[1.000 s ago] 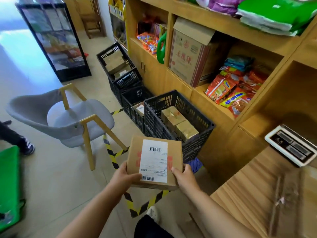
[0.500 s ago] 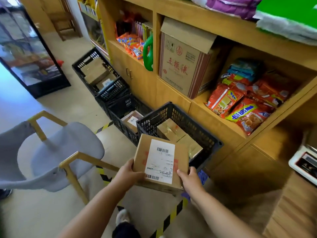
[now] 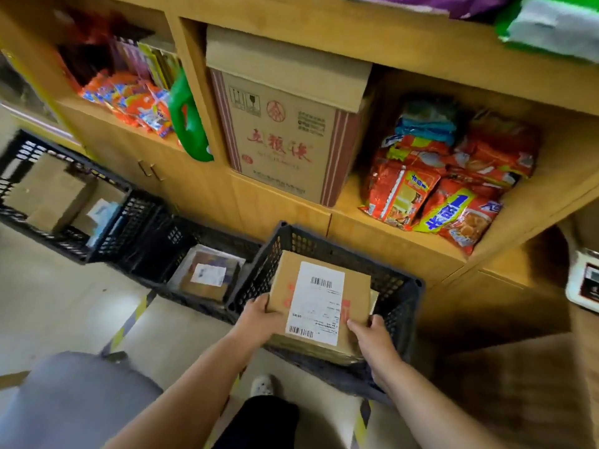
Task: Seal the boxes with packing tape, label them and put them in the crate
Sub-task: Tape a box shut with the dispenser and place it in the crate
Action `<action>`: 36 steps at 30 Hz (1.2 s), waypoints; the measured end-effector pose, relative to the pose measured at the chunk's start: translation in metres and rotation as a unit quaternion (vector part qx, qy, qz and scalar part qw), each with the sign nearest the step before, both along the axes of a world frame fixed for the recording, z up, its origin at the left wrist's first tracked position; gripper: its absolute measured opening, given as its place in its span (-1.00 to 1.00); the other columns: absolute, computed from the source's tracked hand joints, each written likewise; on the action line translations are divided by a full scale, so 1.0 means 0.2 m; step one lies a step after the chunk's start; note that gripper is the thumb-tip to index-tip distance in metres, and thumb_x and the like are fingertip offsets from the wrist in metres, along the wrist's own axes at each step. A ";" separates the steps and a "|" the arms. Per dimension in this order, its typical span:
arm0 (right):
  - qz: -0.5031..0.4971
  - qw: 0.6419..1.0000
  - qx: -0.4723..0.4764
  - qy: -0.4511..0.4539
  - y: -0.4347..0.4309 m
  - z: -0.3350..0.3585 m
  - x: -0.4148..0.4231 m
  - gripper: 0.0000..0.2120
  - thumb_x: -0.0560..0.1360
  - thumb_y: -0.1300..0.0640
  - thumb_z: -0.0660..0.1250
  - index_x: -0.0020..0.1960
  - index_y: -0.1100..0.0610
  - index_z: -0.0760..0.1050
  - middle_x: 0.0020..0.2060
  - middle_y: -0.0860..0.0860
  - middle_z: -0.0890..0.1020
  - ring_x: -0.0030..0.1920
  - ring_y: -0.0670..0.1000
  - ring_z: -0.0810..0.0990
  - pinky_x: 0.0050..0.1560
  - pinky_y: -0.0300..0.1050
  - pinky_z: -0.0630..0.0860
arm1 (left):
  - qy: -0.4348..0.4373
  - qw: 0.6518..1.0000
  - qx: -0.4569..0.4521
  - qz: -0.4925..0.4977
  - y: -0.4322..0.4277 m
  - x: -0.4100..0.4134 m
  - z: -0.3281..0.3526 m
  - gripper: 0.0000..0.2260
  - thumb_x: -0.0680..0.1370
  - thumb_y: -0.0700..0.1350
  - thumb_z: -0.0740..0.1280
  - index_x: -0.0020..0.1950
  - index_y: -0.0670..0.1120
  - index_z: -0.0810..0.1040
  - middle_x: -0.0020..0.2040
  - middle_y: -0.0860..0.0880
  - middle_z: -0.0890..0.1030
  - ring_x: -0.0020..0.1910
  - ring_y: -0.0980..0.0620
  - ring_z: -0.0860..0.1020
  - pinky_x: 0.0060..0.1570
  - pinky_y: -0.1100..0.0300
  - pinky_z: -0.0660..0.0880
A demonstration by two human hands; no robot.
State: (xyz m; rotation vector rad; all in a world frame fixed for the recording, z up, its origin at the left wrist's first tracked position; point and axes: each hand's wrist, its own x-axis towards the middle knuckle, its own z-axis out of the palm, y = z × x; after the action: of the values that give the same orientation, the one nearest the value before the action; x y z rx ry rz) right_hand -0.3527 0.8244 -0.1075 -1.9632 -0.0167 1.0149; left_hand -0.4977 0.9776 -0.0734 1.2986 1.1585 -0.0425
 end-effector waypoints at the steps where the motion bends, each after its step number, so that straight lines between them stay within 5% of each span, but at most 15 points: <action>1: -0.016 1.000 -0.001 0.003 0.07 -0.01 0.00 -0.76 0.55 0.15 0.28 0.18 0.16 0.34 0.03 0.06 0.54 -0.03 0.02 0.51 -0.05 -0.07 0.41 | 0.001 1.000 -0.007 -0.020 0.09 0.03 -0.01 -0.61 0.29 -0.15 0.41 0.11 -0.07 0.53 -0.02 -0.02 0.65 -0.04 -0.02 0.62 0.02 0.03 0.57; 7: -0.070 0.997 -0.025 0.027 0.37 -0.14 0.07 -0.80 0.57 0.18 0.25 0.16 0.12 0.31 -0.02 0.03 0.52 -0.10 -0.03 0.49 -0.07 -0.07 0.42 | 0.043 0.996 -0.017 -0.081 0.47 0.23 -0.26 -0.72 0.51 0.05 0.31 0.21 0.05 0.48 0.06 0.06 0.63 0.03 0.05 0.57 0.03 0.15 0.48; 11: -0.082 0.994 -0.046 0.063 0.54 -0.31 0.17 -0.79 0.58 0.17 0.24 0.18 0.08 0.30 0.05 0.05 0.52 -0.03 0.02 0.50 -0.08 -0.07 0.42 | 0.055 0.995 -0.045 -0.067 0.63 0.35 -0.46 -0.84 0.59 -0.07 0.24 0.16 0.00 0.44 0.06 0.03 0.56 -0.03 0.06 0.50 -0.09 0.19 0.38; 16: -0.080 0.989 -0.059 0.110 0.71 -0.57 0.27 -0.79 0.59 0.15 0.22 0.18 -0.02 0.30 0.06 0.02 0.54 0.04 0.06 0.53 -0.15 -0.09 0.48 | 0.075 0.993 -0.053 -0.067 0.78 0.51 -0.74 -0.64 0.60 -0.03 0.19 0.38 -0.01 0.25 0.15 -0.04 0.52 -0.07 0.02 0.49 -0.24 0.18 0.42; 21: -0.089 0.986 -0.058 0.128 0.84 -0.82 0.36 -0.77 0.59 0.15 0.23 0.17 -0.08 0.26 0.07 0.01 0.52 0.09 0.07 0.50 0.03 -0.01 0.48 | 0.108 0.990 0.001 -0.088 0.87 0.60 -1.06 -0.73 0.55 -0.04 0.23 0.24 0.00 0.32 0.05 -0.05 0.58 -0.05 -0.06 0.58 0.00 -0.04 0.56; 28: -0.063 0.988 -0.069 0.119 0.88 -1.06 0.40 -0.68 0.54 0.17 0.30 0.23 -0.05 0.32 0.14 -0.01 0.56 0.13 0.06 0.54 0.21 0.16 0.49 | 0.125 0.982 0.071 -0.124 0.92 0.66 -1.25 -0.55 0.55 -0.19 0.18 0.43 0.01 0.18 0.01 -0.03 0.54 -0.19 0.07 0.54 -0.40 0.23 0.42; 32: -0.047 0.990 -0.052 0.120 0.87 -1.07 0.38 -0.63 0.54 0.24 0.29 0.24 -0.09 0.31 0.10 -0.06 0.56 0.09 0.00 0.55 0.21 0.06 0.49 | 0.117 0.982 0.079 -0.123 0.91 0.65 -1.30 -0.44 0.56 -0.23 0.17 0.50 0.05 0.04 0.01 0.00 0.47 -0.19 0.09 0.49 -0.37 0.27 0.42; 36: -0.051 0.994 -0.047 0.088 0.84 -1.05 0.40 -0.62 0.54 0.32 0.25 0.16 -0.10 0.29 -0.02 -0.11 0.56 -0.02 -0.05 0.55 0.16 0.04 0.52 | 0.098 0.982 0.097 -0.128 0.93 0.65 -1.33 -0.46 0.54 -0.25 0.14 0.49 0.07 0.11 0.09 -0.05 0.55 -0.14 0.01 0.55 -0.36 0.22 0.43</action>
State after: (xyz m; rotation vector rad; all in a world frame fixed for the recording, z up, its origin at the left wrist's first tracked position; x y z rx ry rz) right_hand -0.2724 0.9930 -0.3174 -1.9303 0.2311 1.1352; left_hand -0.3670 1.1639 -0.3389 1.6411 1.1762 -0.2584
